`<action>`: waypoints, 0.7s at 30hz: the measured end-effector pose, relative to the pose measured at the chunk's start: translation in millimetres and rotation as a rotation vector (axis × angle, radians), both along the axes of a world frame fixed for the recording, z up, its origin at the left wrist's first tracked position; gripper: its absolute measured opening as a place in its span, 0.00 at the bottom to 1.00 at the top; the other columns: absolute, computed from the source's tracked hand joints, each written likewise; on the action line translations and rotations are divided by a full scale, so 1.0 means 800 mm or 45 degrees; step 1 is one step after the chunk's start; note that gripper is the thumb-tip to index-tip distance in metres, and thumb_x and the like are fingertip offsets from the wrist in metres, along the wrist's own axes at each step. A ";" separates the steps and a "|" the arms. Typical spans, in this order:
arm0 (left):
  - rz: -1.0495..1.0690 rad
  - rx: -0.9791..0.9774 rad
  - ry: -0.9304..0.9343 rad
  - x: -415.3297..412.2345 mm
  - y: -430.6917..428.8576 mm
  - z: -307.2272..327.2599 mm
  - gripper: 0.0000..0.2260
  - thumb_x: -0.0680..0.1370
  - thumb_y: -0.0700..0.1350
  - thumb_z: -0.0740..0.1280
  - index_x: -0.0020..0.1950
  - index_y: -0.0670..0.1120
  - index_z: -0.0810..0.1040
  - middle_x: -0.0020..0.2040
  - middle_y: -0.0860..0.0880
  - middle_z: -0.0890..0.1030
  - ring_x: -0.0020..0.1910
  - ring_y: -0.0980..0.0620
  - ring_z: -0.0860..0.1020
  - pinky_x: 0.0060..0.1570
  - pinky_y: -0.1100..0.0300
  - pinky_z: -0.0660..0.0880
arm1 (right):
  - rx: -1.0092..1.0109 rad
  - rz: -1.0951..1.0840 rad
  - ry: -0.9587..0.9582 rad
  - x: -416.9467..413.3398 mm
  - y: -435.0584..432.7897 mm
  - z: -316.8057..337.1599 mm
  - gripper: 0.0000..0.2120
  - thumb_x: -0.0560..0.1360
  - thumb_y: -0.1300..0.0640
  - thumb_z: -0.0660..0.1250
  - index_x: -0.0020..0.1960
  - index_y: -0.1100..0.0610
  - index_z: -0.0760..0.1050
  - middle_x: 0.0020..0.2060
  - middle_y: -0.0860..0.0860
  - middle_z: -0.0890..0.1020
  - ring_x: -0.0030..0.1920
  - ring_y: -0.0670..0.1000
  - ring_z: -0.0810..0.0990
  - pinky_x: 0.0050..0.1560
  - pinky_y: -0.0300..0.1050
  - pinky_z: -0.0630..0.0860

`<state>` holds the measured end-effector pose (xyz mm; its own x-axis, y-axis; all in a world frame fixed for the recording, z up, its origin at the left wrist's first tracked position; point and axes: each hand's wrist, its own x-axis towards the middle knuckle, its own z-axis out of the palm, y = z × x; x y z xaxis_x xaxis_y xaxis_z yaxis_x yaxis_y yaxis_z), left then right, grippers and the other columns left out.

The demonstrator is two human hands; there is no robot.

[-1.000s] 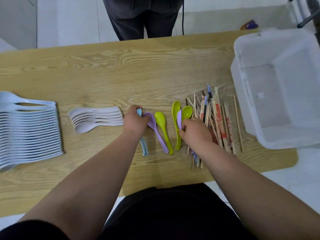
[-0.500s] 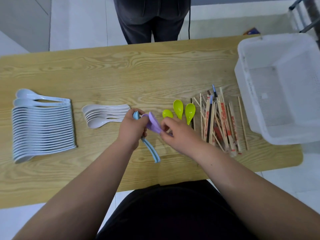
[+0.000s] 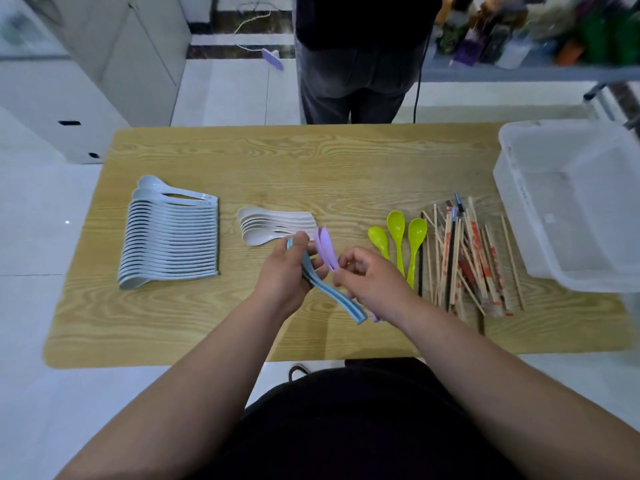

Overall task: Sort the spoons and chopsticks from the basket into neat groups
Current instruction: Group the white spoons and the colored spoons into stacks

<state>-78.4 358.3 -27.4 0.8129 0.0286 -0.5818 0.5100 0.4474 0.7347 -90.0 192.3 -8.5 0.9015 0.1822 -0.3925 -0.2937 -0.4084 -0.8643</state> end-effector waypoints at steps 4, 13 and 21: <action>-0.072 0.080 -0.011 -0.023 0.007 0.012 0.15 0.84 0.50 0.62 0.62 0.39 0.73 0.47 0.41 0.80 0.43 0.43 0.80 0.45 0.49 0.78 | -0.008 0.098 -0.002 -0.020 0.014 0.012 0.06 0.72 0.56 0.73 0.44 0.48 0.77 0.38 0.48 0.86 0.36 0.43 0.80 0.42 0.41 0.73; -0.161 -0.064 -0.136 -0.046 0.025 0.035 0.08 0.85 0.47 0.62 0.60 0.44 0.75 0.39 0.47 0.83 0.50 0.41 0.85 0.50 0.41 0.81 | 0.014 0.160 -0.037 -0.046 0.024 0.034 0.05 0.74 0.54 0.72 0.49 0.46 0.79 0.40 0.48 0.87 0.45 0.52 0.84 0.48 0.47 0.78; -0.065 -0.082 -0.034 -0.049 0.038 0.028 0.09 0.84 0.42 0.63 0.60 0.38 0.74 0.58 0.38 0.82 0.51 0.39 0.85 0.49 0.45 0.82 | -0.073 0.014 -0.252 -0.043 0.033 0.038 0.13 0.76 0.54 0.70 0.43 0.34 0.78 0.34 0.36 0.82 0.33 0.37 0.77 0.33 0.27 0.69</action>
